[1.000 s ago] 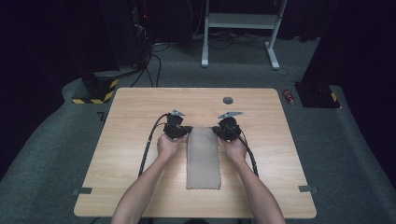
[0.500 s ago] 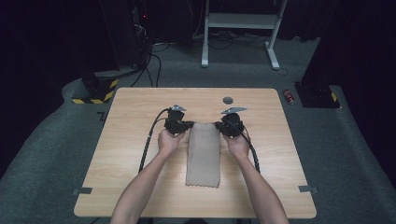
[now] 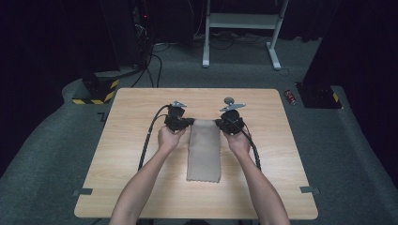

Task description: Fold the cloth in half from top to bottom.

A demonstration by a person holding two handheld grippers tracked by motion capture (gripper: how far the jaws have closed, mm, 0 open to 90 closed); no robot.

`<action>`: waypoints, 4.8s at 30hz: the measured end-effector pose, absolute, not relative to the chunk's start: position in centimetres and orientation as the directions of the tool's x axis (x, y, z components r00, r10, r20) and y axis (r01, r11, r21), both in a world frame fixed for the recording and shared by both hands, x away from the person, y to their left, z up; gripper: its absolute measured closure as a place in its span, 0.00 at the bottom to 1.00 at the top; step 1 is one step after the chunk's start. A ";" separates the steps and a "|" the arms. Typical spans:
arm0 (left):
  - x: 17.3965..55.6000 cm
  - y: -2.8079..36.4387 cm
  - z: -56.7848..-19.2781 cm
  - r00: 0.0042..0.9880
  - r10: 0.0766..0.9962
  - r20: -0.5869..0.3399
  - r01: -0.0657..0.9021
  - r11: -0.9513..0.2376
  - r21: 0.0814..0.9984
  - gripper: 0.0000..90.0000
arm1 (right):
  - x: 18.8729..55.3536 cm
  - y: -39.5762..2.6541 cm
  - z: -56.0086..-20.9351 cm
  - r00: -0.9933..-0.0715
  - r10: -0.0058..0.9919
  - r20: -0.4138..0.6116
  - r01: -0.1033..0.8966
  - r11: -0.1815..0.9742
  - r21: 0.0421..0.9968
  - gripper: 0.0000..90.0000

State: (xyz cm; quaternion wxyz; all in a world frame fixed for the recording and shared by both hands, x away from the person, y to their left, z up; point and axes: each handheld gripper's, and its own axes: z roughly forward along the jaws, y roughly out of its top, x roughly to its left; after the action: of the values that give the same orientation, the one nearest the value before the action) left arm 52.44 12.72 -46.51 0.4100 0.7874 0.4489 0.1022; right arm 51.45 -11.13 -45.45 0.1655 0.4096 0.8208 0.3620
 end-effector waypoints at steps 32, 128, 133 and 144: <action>49.3 12.4 -48.8 0.630 0.747 -0.213 0.630 -0.331 0.702 0.99 | 48.4 -12.1 -48.5 -0.655 0.753 0.064 0.563 0.430 0.706 0.99; 40.5 13.6 -49.4 0.694 0.688 -0.212 0.561 -0.332 0.759 0.99 | 40.2 -13.3 -49.6 -0.741 0.664 0.097 0.500 0.450 0.740 0.98; 40.2 13.4 -49.5 0.700 0.684 -0.206 0.559 -0.346 0.754 0.99 | 39.6 -13.3 -49.6 -0.751 0.655 0.083 0.484 0.461 0.744 0.98; 39.1 13.4 -50.3 0.708 0.675 -0.208 0.562 -0.359 0.745 0.99 | 38.2 -13.5 -50.0 -0.763 0.641 0.082 0.475 0.472 0.743 0.98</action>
State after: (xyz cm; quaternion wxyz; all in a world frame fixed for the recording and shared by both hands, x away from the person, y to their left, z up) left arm 39.07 13.41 -50.26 0.4229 0.8216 0.3764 0.0671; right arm 38.24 -13.48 -50.03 0.1044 0.3278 0.8514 0.3959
